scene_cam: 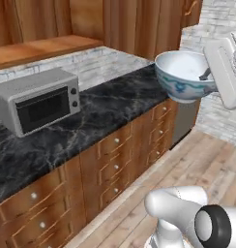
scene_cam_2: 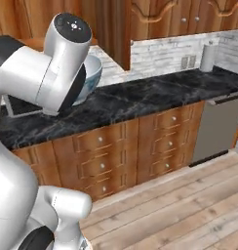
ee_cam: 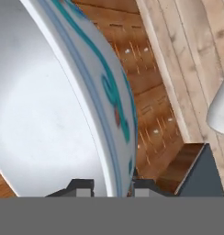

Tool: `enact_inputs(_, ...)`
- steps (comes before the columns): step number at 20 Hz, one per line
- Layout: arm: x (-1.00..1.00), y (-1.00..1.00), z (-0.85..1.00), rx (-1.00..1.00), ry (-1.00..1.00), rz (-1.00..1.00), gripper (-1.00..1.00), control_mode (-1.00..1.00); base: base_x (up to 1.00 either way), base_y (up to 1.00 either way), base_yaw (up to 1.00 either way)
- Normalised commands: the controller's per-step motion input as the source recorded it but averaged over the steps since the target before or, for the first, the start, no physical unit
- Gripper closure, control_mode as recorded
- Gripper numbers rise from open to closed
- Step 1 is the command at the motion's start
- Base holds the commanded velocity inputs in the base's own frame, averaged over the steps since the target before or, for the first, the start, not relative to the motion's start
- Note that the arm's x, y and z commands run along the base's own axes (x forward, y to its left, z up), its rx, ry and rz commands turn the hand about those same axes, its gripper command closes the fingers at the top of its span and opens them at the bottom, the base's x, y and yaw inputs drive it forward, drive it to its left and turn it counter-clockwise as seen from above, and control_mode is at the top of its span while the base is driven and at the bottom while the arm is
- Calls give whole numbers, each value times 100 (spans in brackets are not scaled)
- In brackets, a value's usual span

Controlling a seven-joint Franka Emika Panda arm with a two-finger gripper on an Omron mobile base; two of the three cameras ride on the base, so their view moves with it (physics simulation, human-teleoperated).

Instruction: Pick up the bowls from the cabinet and place each bowl in front of a stool on the dining counter.

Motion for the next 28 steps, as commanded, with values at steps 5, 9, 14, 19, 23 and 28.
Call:
enact_inputs(5,0,0,0,0,0,0,100,100,-7,0,-100)
enact_inputs(9,0,0,0,0,0,0,100,100,-2,0,-100)
enact_inputs(14,0,0,0,0,0,0,100,100,0,0,-100)
enact_inputs(19,0,0,0,0,0,0,100,100,27,6,-84)
enact_inputs(23,0,0,0,0,0,0,100,100,94,74,-55)
enact_inputs(28,0,0,0,0,0,0,100,100,100,100,-39)
